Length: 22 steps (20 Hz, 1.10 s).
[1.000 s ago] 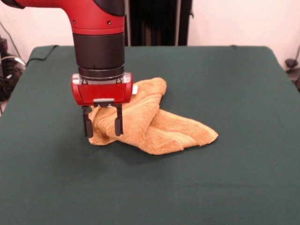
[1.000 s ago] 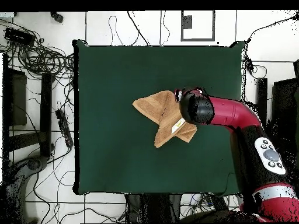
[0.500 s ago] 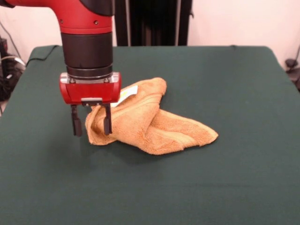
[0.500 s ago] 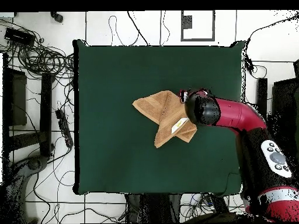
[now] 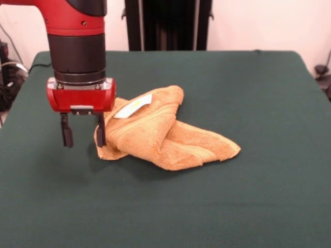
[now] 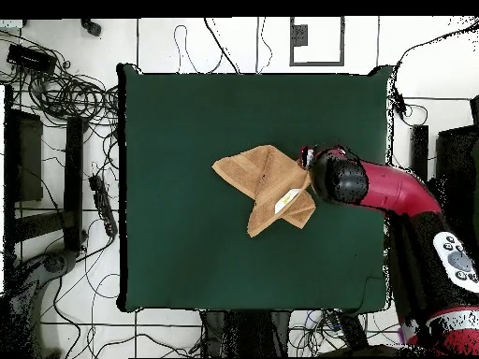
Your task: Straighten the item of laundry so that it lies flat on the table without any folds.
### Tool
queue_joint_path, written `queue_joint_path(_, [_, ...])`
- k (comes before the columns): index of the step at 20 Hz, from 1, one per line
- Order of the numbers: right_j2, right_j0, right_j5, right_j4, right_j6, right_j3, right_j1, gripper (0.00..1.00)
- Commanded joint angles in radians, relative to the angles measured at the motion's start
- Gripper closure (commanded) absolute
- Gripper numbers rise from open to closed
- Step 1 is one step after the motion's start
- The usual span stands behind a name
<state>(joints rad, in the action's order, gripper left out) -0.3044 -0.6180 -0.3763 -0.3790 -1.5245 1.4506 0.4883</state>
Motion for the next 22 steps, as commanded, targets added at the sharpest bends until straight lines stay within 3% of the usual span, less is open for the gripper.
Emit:
queue_joint_path(1, [-0.078,0.009,-0.098,-0.006,0.014,0.091,-0.088,0.0])
queue_joint_path(22, [-0.08,0.009,0.012,-0.012,-0.062,0.132,-0.146,0.0])
